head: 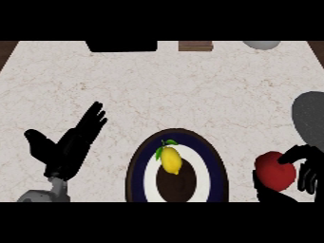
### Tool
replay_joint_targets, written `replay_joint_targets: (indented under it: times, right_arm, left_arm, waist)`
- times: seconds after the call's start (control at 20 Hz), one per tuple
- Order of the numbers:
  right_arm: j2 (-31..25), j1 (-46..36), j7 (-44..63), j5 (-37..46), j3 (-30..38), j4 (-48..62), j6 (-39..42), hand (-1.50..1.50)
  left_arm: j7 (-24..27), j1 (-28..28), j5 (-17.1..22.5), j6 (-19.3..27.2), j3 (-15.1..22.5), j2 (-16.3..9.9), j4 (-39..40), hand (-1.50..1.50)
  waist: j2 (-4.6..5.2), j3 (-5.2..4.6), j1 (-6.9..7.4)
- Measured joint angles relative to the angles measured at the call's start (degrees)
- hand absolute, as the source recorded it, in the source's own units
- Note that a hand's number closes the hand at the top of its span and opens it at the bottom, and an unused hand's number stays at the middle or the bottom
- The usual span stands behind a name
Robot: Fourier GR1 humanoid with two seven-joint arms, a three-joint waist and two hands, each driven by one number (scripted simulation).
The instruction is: Pick the tomato from the plate and place it in the pan
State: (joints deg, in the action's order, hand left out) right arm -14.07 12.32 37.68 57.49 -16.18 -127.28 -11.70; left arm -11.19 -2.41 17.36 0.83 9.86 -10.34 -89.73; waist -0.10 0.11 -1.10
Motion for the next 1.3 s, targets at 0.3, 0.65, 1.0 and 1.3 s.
replay_joint_targets:
  times: [0.3, 0.65, 1.0, 1.3]
  right_arm:
    - [-3.42, -0.21, -11.31, -12.12, 13.17, 10.27, -5.39, 1.5]
    - [-7.05, -9.75, -22.63, -15.3, 23.03, 30.93, -10.71, 1.5]
    - [-9.92, -20.32, -34.23, -18.85, 32.99, 53.51, -20.95, 1.5]
    - [-13.63, -29.98, -49.03, -26.53, 40.5, 74.68, -25.45, 1.5]
  left_arm:
    - [-0.45, 0.93, -1.01, -0.47, 0.62, 0.47, -1.35, 0.0]
    - [0.86, -1.02, -2.2, -1.12, 0.18, 1.67, 2.06, 0.0]
    - [-1.16, -2.4, -2.14, -1.12, -0.23, 2.06, 1.44, 0.0]
    - [-0.3, -3.01, -3.31, -0.89, 0.22, 3.38, 2.6, 0.0]
  waist:
    - [0.08, -0.03, 0.84]
    - [0.23, -0.04, 1.35]
    - [0.36, 0.01, 1.9]
    - [0.52, 0.07, 2.25]
